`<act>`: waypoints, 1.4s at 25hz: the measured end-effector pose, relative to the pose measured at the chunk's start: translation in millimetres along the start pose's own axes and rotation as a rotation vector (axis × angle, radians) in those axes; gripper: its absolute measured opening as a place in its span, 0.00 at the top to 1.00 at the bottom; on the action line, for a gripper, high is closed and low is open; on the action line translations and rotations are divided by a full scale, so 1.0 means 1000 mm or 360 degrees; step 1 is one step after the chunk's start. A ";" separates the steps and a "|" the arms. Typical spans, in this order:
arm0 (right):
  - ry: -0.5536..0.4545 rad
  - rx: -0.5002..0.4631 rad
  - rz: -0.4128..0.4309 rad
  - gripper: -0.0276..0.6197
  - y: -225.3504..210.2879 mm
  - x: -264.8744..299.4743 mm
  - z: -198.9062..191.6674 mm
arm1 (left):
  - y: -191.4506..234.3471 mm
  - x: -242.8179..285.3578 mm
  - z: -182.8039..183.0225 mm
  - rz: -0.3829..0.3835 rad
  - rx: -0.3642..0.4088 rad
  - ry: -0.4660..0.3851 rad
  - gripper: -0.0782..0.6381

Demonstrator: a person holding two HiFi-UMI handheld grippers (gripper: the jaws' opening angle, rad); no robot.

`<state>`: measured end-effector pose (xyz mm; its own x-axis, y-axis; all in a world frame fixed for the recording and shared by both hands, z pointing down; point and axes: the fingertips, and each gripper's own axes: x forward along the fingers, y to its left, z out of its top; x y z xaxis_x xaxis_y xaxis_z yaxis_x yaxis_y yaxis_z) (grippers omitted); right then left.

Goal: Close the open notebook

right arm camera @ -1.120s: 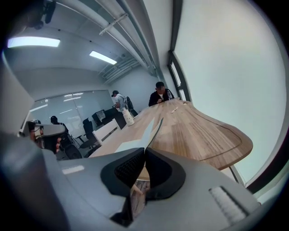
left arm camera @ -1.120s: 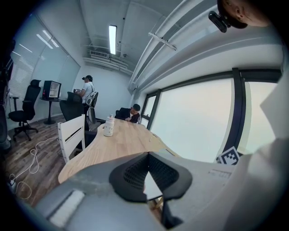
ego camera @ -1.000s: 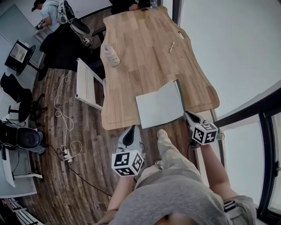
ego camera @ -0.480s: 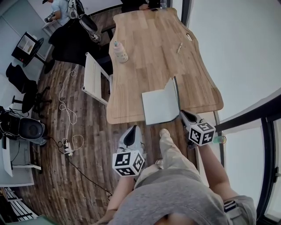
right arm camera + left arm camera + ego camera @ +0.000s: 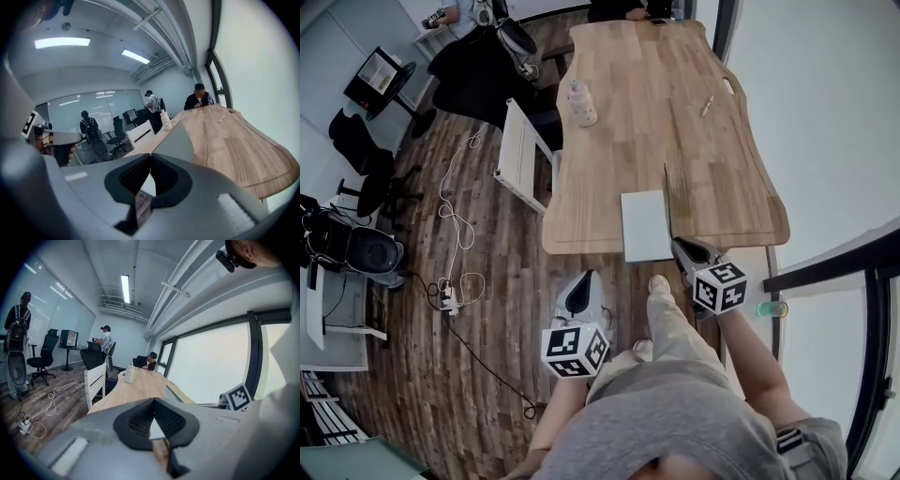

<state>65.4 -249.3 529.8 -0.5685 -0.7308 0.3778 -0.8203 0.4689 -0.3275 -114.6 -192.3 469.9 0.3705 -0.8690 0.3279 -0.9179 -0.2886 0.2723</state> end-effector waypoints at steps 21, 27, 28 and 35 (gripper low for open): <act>0.0230 -0.0129 0.0228 0.93 0.047 0.064 -0.037 | 0.025 -0.007 -0.013 0.0160 -0.0075 0.0018 0.89; 0.0329 -0.0204 0.0266 0.93 0.055 0.082 -0.053 | 0.027 -0.001 -0.016 0.0169 -0.0091 0.0029 0.89; 0.0342 -0.0211 0.0269 0.93 0.056 0.085 -0.056 | 0.026 0.000 -0.016 0.0168 -0.0091 0.0031 0.89; 0.0442 -0.0264 0.0286 0.93 0.060 0.103 -0.077 | 0.026 0.010 -0.022 0.0170 -0.0113 0.0061 0.89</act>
<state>-47.0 -258.5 615.8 -0.6809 -0.4775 0.5553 -0.6919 0.6680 -0.2740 -132.1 -199.6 499.8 0.2773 -0.8771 0.3923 -0.9406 -0.1646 0.2969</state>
